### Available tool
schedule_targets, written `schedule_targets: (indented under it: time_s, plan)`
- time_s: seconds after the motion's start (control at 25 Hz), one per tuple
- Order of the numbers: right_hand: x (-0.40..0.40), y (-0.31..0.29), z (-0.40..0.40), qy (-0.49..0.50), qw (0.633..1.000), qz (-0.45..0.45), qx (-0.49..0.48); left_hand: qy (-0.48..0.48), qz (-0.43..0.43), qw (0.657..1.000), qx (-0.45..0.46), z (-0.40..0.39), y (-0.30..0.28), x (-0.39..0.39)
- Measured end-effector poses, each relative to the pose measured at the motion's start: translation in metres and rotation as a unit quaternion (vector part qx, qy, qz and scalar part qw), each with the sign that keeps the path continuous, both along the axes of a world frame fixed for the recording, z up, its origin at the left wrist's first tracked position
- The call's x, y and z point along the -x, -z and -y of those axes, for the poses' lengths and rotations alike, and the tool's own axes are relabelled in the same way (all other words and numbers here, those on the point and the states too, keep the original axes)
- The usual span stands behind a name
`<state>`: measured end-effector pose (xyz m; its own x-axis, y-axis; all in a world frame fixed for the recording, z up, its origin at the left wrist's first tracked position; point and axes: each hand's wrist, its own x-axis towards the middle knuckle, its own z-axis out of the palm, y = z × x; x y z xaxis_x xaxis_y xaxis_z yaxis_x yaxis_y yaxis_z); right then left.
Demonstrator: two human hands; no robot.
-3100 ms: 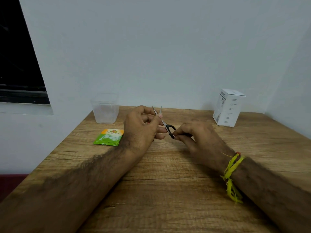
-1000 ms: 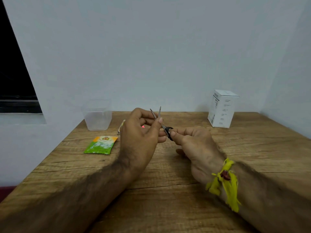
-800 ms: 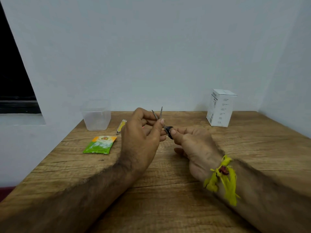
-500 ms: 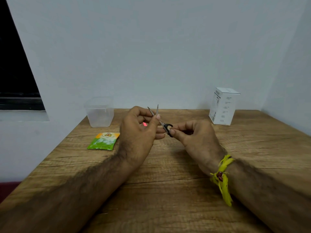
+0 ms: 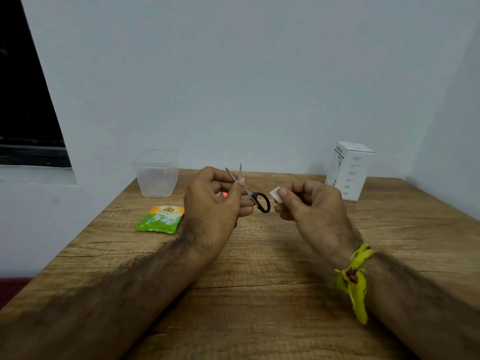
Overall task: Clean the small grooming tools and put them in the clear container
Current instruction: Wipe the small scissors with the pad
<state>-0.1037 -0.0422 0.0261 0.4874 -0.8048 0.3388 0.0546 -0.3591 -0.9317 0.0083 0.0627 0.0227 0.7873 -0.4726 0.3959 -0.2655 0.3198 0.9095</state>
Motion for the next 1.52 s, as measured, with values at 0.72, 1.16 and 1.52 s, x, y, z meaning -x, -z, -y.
schedule_targets:
  time_s: [0.72, 1.16, 1.52]
  plan:
    - [-0.006, -0.005, -0.015, -0.001, 0.979, -0.011, -0.203, -0.02, 0.109, 0.994, 0.007, 0.004, 0.005, 0.014]
    - [-0.007, 0.001, -0.014, -0.013, 0.984, -0.019, -0.175, -0.011, 0.101, 0.995, 0.003, 0.005, 0.004, 0.015]
    - [-0.008, 0.003, -0.012, -0.018, 0.977, 0.0, -0.211, -0.008, 0.114, 0.993, -0.014, 0.004, 0.003, 0.016]
